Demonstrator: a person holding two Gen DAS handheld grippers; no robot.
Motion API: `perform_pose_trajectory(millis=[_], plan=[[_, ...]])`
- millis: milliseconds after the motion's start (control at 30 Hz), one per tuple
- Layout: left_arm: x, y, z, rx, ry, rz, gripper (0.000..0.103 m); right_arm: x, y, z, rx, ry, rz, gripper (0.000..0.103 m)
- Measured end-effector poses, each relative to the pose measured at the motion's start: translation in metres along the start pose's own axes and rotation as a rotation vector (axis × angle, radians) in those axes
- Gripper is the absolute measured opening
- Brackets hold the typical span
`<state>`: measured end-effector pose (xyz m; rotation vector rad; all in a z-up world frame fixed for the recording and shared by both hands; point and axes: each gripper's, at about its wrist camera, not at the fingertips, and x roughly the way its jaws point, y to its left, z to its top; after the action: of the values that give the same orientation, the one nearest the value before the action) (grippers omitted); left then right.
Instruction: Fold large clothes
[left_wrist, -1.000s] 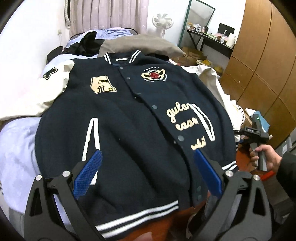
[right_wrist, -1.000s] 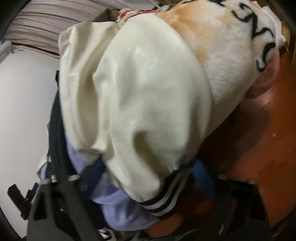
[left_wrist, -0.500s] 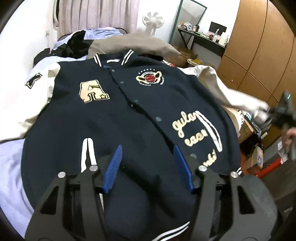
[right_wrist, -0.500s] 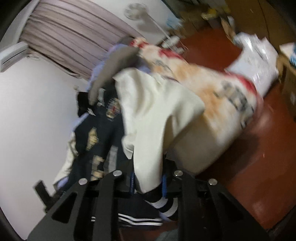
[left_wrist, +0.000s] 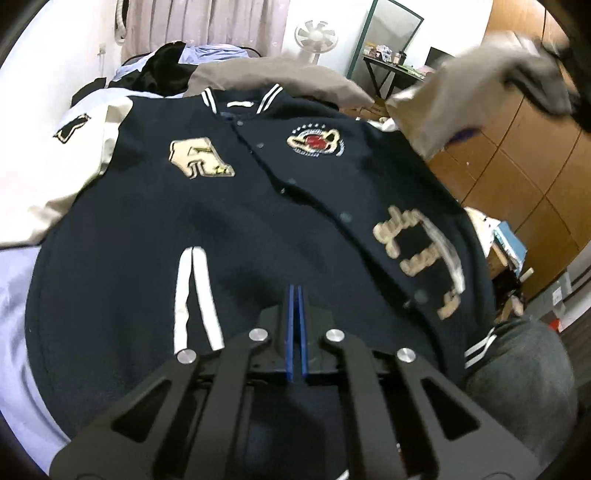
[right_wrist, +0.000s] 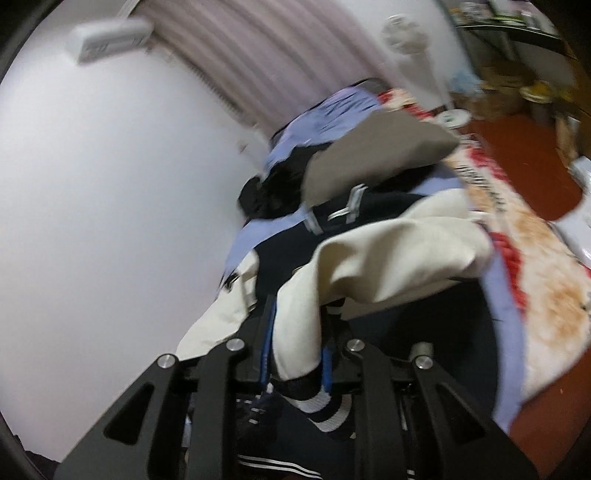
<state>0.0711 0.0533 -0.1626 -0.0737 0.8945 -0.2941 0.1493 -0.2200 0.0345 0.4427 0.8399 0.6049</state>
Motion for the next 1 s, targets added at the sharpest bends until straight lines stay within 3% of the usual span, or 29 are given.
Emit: perform_pose_trajectory(millis=[133, 400, 467, 600, 800, 833, 867, 933, 1000], plan=[[0.013, 0.007, -0.015, -0.006, 0.048, -0.017, 0.002, 0.068, 0.044, -0.002, -0.026, 0.075, 0.056, 0.020], [0.006, 0.022, -0.019, -0.127, 0.004, -0.031, 0.002, 0.214, 0.118, -0.031, -0.079, 0.347, 0.110, 0.020], [0.010, 0.028, -0.021, -0.158, 0.017, -0.032, 0.002, 0.253, 0.119, -0.048, -0.081, 0.452, 0.094, 0.020], [0.011, 0.030, -0.025, -0.155, 0.030, -0.024, 0.002, 0.294, 0.109, -0.081, -0.090, 0.582, 0.053, 0.020], [0.008, 0.030, -0.032, -0.134, 0.039, -0.020, 0.002, 0.308, 0.072, -0.116, -0.027, 0.647, 0.059, 0.023], [0.008, 0.029, -0.032, -0.129, 0.042, -0.017, 0.002, 0.303, 0.070, -0.120, -0.025, 0.648, 0.076, 0.031], [0.007, 0.028, -0.032, -0.128, 0.040, -0.016, 0.002, 0.300, 0.070, -0.121, -0.022, 0.656, 0.079, 0.052], [0.005, 0.027, -0.031, -0.129, 0.034, -0.014, 0.002, 0.286, 0.071, -0.123, 0.015, 0.691, 0.102, 0.077], [0.003, 0.025, -0.030, -0.129, 0.027, -0.003, 0.002, 0.267, 0.076, -0.118, 0.010, 0.683, 0.134, 0.077]])
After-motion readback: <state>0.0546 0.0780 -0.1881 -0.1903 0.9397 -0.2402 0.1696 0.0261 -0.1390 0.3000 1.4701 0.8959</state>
